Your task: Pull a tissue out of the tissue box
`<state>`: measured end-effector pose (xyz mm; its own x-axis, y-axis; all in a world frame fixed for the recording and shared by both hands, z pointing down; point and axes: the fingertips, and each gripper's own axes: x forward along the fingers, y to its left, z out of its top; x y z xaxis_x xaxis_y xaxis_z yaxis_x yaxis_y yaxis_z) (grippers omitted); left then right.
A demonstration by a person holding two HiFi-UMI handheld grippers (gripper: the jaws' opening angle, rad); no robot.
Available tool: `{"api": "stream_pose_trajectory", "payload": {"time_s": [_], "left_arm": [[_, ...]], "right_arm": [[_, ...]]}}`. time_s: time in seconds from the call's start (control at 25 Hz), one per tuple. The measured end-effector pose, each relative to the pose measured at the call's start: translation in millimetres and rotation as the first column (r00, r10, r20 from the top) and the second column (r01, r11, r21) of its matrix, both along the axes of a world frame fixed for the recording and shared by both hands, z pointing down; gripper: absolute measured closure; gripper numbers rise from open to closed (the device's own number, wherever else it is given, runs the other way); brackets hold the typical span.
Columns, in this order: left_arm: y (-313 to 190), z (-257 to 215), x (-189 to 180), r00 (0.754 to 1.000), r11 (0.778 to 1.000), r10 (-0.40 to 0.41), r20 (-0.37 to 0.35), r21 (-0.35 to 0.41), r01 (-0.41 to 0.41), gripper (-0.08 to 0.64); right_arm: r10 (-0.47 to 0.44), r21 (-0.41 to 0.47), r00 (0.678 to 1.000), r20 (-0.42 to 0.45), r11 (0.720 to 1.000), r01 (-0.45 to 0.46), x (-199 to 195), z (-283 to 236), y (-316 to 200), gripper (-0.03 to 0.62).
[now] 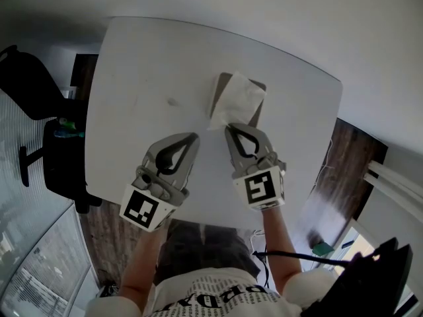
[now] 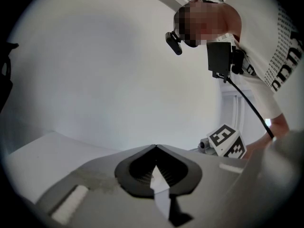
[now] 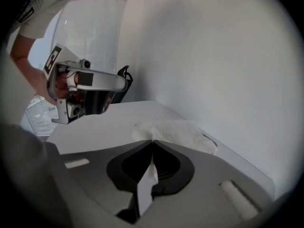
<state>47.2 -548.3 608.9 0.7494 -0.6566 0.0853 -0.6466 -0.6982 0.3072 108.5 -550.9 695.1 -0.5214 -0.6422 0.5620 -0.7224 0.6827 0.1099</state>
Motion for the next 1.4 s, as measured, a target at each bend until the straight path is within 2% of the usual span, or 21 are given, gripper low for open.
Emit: {"api": "stream_pose_trajectory", "payload": {"time_s": [0.24,0.52,0.72,0.92,1.08,1.16,1.28,1.4], "left_arm": [[1,-3,-2,1.000,1.000,0.000,0.001,0.006,0.000,0.562],[2,-22,1,1.000,0.999,0.009,-0.009,0.034,-0.009,0.561],[5,-62,0,0.999,0.996,0.029,-0.018,0.082,-0.028,0.561],[19,-105,-4,0.998,0.988,0.066,0.011,0.141,-0.067,0.561],[29,-151,-5,0.996,0.983,0.083,-0.015,0.165,-0.080,0.562],[37,-167,-6,0.994,0.979,0.105,-0.006,0.176,-0.103,0.562],[51,-191,-8,0.991,0.970,0.135,0.009,0.203,-0.134,0.561],[68,-213,-9,0.989,0.962,0.147,0.020,0.228,-0.148,0.562]], "right_arm": [[-0.007,-0.027,1.000,0.003,1.000,0.007,1,-8,-1,0.581],[0.002,0.012,1.000,0.004,1.000,-0.002,3,-34,0,0.582],[0.015,0.054,0.998,0.061,0.998,-0.019,2,-89,6,0.581],[0.026,0.085,0.990,0.139,0.996,-0.038,-2,-153,24,0.581],[0.024,0.106,0.990,0.137,0.994,-0.039,-5,-199,43,0.581],[0.031,0.118,0.988,0.154,0.992,-0.049,-9,-223,52,0.581],[0.035,0.161,0.974,0.222,0.984,-0.072,-17,-262,64,0.583],[0.022,0.214,0.970,0.240,0.974,-0.075,-25,-294,81,0.582]]}}
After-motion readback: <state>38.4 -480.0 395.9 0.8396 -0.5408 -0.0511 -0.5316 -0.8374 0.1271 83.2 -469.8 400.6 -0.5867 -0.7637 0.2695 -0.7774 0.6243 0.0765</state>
